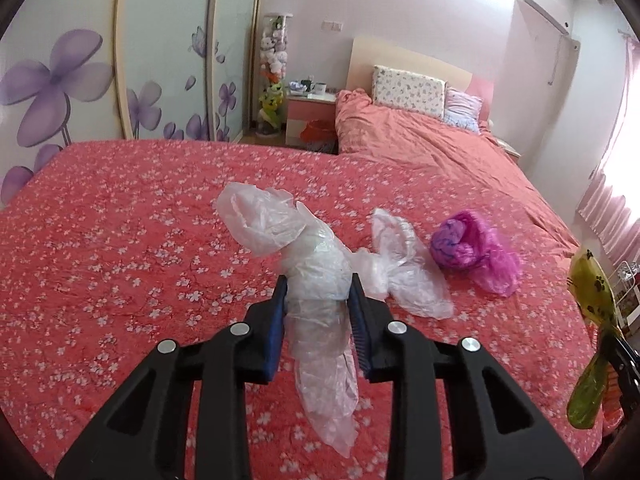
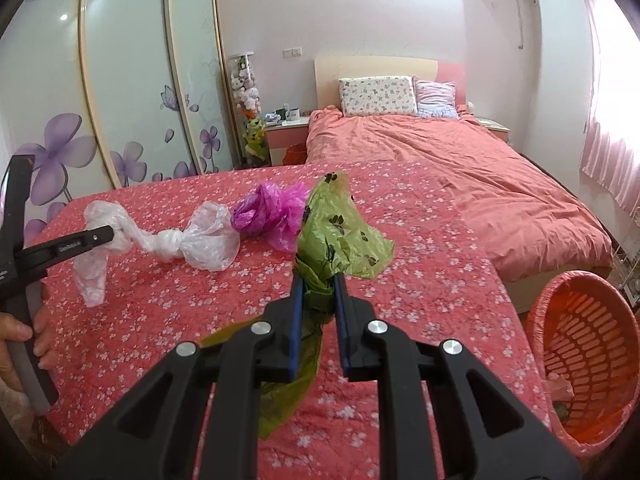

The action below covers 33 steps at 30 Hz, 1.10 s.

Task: Collect trash
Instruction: 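Carry the clear and green bags over the orange basket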

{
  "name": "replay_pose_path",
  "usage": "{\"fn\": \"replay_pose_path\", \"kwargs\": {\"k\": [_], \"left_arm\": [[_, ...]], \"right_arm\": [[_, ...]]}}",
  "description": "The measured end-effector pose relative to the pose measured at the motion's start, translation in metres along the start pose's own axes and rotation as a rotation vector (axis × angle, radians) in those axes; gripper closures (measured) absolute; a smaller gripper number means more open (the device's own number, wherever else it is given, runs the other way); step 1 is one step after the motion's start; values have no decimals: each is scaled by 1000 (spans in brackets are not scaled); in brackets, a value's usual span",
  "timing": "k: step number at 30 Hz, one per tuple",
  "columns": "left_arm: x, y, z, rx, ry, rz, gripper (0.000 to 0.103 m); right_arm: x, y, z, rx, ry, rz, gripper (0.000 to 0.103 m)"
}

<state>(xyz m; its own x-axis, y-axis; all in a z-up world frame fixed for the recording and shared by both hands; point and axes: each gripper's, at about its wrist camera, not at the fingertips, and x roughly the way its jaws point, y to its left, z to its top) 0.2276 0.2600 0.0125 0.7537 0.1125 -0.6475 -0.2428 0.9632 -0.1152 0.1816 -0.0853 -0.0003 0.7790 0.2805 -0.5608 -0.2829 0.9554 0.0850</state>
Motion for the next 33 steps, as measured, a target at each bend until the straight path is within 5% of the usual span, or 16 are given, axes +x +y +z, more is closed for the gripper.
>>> {"fn": "replay_pose_path", "kwargs": {"k": [13,33], "left_arm": [[-39,-75,-6,103,-56,-106,73],[-57,-225,-57,302,-42,-424,73]], "right_arm": [[-48,-44,-5,47,-61,-65,87],[-99,-150,-32,119,-145,-285,87]]}}
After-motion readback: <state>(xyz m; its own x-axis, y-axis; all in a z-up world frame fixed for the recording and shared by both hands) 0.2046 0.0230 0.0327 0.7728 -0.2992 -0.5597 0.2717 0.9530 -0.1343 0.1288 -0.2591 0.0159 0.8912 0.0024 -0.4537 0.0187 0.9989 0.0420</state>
